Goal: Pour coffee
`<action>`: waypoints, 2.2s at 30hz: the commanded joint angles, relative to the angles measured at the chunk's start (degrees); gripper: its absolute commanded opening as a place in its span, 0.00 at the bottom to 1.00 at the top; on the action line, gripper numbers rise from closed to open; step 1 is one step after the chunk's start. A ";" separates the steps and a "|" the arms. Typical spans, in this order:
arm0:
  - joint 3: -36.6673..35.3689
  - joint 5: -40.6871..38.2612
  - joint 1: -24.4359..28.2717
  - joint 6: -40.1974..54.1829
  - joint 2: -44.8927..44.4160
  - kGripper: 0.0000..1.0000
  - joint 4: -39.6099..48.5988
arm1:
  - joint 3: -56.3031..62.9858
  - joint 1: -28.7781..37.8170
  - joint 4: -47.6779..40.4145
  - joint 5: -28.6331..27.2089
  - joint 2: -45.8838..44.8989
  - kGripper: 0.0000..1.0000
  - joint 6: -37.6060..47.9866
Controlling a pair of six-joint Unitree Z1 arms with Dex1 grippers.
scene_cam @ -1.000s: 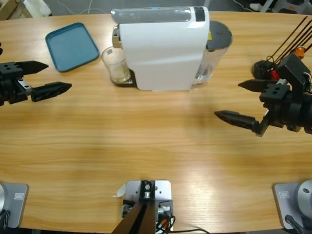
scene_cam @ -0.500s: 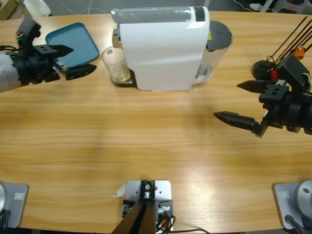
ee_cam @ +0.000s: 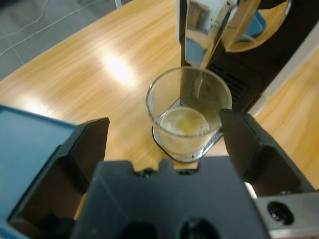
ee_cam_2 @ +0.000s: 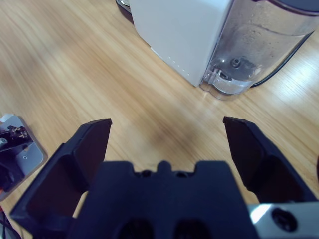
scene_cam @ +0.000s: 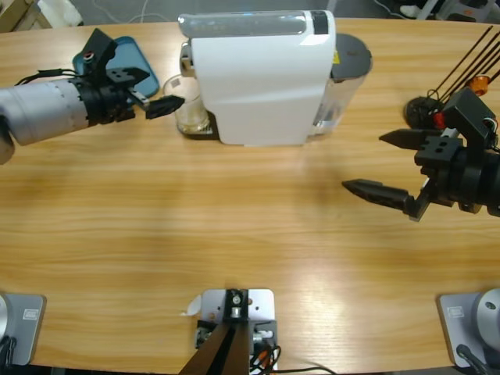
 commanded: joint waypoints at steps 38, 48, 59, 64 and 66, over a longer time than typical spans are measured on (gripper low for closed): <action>0.46 -5.88 1.07 -0.28 8.22 1.00 -7.59 | 0.54 0.50 -0.30 1.42 3.21 1.00 -0.66; -0.46 -7.49 2.56 -0.93 10.47 1.00 -7.57 | 0.54 0.50 -0.30 1.42 3.31 1.00 -0.66; -4.24 -10.66 2.58 -1.49 13.07 1.00 -7.57 | 0.46 0.50 -0.30 1.59 3.63 1.00 -0.66; -5.06 -11.45 2.62 -1.91 14.60 1.00 -7.61 | 0.37 0.50 -0.30 1.61 4.02 1.00 -0.66; -5.22 -11.64 2.76 -2.12 14.90 0.99 -7.59 | 0.37 0.50 -0.30 1.59 4.05 1.00 -0.66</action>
